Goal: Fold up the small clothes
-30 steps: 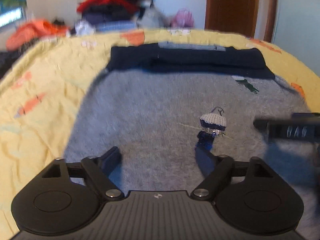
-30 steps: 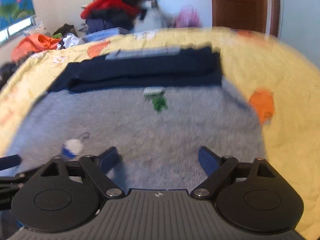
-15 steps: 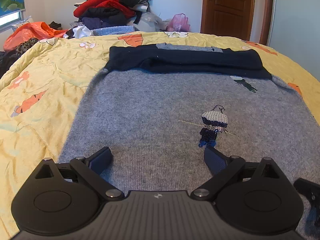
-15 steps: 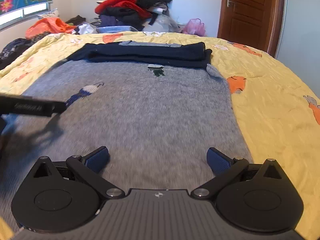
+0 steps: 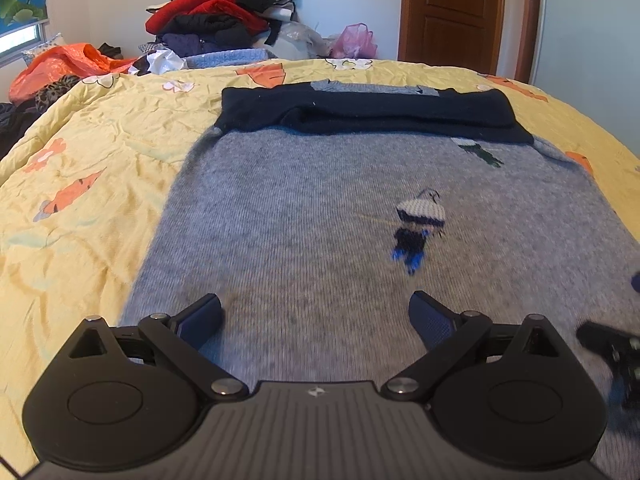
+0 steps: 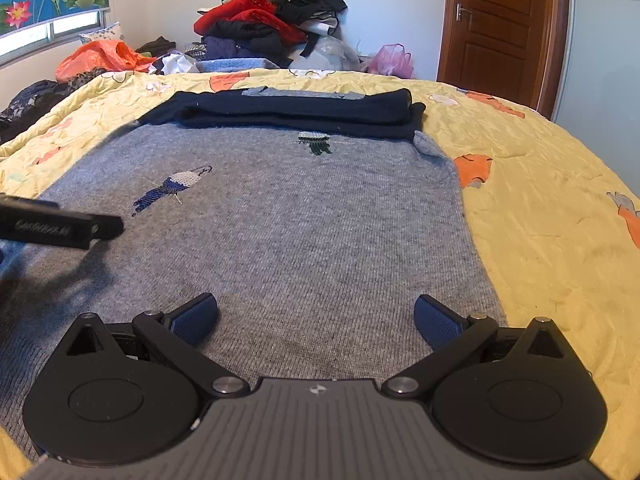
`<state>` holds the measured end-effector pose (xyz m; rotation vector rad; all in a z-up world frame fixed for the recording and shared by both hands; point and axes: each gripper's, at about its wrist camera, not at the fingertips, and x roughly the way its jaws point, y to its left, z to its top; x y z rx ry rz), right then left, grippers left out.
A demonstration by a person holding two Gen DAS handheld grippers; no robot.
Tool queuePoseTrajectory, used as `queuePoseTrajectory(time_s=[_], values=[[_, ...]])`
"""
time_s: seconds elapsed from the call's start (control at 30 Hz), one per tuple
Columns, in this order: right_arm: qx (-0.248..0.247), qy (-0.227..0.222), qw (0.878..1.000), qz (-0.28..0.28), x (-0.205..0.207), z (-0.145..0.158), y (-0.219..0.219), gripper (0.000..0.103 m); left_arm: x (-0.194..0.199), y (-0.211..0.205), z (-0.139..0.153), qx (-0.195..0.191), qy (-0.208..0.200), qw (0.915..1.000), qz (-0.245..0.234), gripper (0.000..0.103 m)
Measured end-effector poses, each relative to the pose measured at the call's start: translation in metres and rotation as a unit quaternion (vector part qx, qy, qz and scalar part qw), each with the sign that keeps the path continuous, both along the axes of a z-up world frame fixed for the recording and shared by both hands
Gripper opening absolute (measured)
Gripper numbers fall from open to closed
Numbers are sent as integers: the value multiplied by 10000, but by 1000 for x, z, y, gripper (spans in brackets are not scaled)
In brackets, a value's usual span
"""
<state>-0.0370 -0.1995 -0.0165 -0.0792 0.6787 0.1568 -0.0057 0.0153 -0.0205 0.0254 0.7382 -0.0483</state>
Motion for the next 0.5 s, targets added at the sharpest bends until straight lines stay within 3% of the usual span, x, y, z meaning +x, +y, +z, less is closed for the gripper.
queuePoseTrajectory(time_s=[0.27,0.5], values=[[-2,1,10000,1,0,0,0,103,-39,5,-1,0,-84,10000,19,102],[-3,1,10000,2,0,0,0,103,-43,5,-1,-7,-79,10000,25,103]])
